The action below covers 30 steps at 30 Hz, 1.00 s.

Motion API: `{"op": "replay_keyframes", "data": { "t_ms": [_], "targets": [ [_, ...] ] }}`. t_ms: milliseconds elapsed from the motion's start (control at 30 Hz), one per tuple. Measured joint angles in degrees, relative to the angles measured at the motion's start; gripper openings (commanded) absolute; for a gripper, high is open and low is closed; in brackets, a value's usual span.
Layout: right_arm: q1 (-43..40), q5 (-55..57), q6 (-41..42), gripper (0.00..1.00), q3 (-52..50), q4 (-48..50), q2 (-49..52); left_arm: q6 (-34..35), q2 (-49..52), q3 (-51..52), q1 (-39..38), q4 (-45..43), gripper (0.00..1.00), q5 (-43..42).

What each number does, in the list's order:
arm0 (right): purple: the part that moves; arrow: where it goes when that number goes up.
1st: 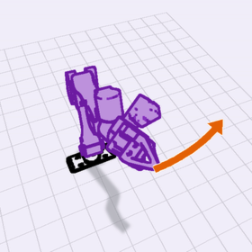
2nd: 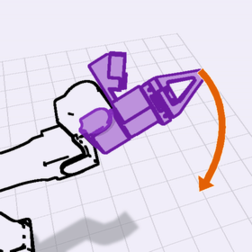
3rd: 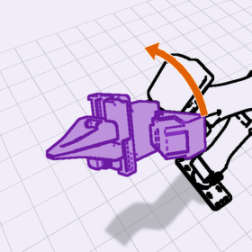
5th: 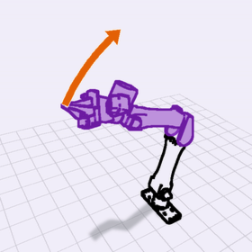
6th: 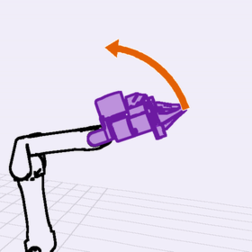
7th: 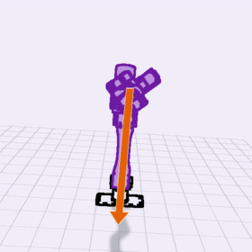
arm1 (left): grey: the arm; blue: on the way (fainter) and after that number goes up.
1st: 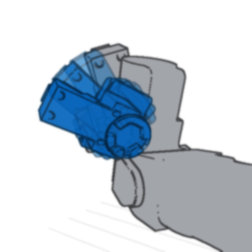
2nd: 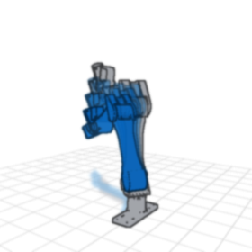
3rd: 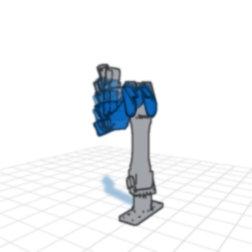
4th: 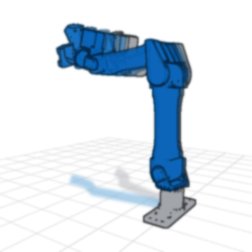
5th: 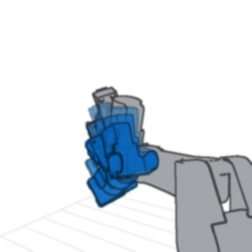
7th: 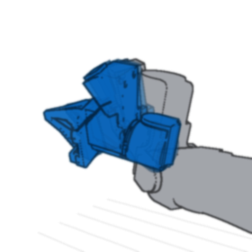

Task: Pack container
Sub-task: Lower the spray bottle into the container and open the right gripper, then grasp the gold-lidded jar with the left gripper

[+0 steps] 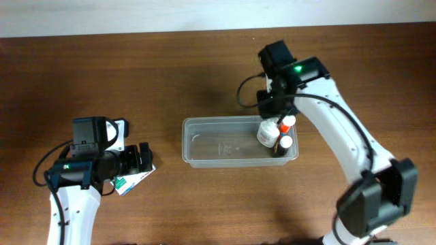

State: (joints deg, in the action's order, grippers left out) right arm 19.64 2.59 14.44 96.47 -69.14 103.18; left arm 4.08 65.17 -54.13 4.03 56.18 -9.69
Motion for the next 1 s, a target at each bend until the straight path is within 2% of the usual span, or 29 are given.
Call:
{"op": "replay_keyframes", "data": {
  "t_ms": [67, 167, 267, 367, 467, 633, 767, 1000],
  "targets": [
    [-0.59, 0.15, -0.33, 0.69, 2.14, 0.00, -3.58, 0.00, 0.00, 0.00, 0.00, 0.02, 0.99, 0.00],
    [-6.10, -0.26, -0.15, 0.76, 4.31, -0.68, -11.98, 0.02, 0.09, 0.00, 0.00, 0.00, 0.99, 0.00],
    [-16.70, -0.46, 0.28, 0.76, 5.35, -5.64, -18.16, 0.72, 0.09, 0.00, 0.00, -0.02, 0.99, 0.00],
    [-27.12, -3.54, -1.51, 0.76, 4.79, -10.32, -19.47, 1.86, 0.33, -0.15, 0.00, -0.02, 0.99, 0.46],
    [-31.87, -6.21, -3.69, 0.76, 1.31, -10.67, -19.08, 3.52, 1.95, -1.86, 0.00, 0.20, 0.99, 1.18],
    [-34.51, -8.33, -5.44, 0.76, -7.52, -7.91, -18.51, 7.04, 7.43, -8.87, 0.74, 0.09, 0.99, 5.86],
    [-34.38, -9.27, -5.99, 0.76, -14.14, -4.70, -18.12, 9.09, 16.22, -14.51, 4.50, -0.66, 0.99, 9.20],
    [-34.23, -9.62, -6.08, 0.76, -16.31, -4.04, -18.05, 11.26, 32.37, -16.15, 10.40, -8.98, 0.99, 10.60]
  ]
}}
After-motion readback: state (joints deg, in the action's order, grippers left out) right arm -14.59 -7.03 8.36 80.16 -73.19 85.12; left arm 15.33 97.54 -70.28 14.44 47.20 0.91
